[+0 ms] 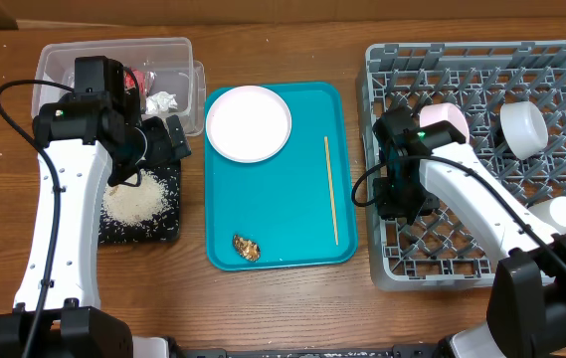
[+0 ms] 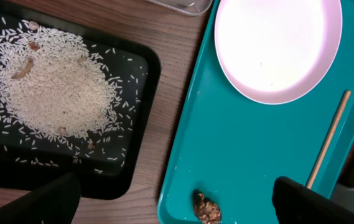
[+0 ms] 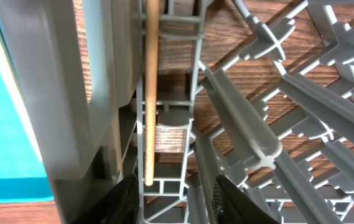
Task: Sort waste into correct bins and load items into the dishwasher
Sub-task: 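Release the chopstick and raise the right gripper out of the rack, then reach the right gripper down to the remaining chopstick on the tray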
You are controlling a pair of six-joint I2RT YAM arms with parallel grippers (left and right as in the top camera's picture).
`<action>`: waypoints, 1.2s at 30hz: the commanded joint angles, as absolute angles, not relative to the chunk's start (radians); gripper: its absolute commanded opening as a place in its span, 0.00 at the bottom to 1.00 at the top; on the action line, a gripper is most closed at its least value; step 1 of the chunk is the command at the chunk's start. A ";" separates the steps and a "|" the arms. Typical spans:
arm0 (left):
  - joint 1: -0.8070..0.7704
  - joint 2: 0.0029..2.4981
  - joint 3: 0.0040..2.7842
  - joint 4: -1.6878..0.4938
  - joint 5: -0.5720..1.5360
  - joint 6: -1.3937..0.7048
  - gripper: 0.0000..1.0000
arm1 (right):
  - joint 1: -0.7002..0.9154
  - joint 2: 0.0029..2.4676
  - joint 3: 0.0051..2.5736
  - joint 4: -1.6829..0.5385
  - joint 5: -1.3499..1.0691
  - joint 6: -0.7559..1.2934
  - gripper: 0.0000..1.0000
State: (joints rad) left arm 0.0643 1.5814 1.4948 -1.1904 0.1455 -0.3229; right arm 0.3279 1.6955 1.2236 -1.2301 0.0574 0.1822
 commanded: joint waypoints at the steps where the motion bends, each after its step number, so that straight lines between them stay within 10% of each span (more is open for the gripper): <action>1: 0.057 1.566 1.514 -1.196 0.146 -0.325 1.00 | 0.332 1.668 1.275 -1.242 0.061 0.182 0.40; 10: 0.057 1.566 1.514 -1.196 0.146 -0.321 1.00 | 0.332 1.602 1.509 -1.330 0.110 0.190 0.41; 19: 0.057 1.566 1.514 -1.192 0.147 -0.322 1.00 | 0.389 1.633 1.571 -1.103 -0.348 0.191 0.61; 36: 0.057 1.566 1.514 -1.196 0.146 -0.322 1.00 | 0.537 2.016 1.571 -1.111 -0.108 0.319 0.62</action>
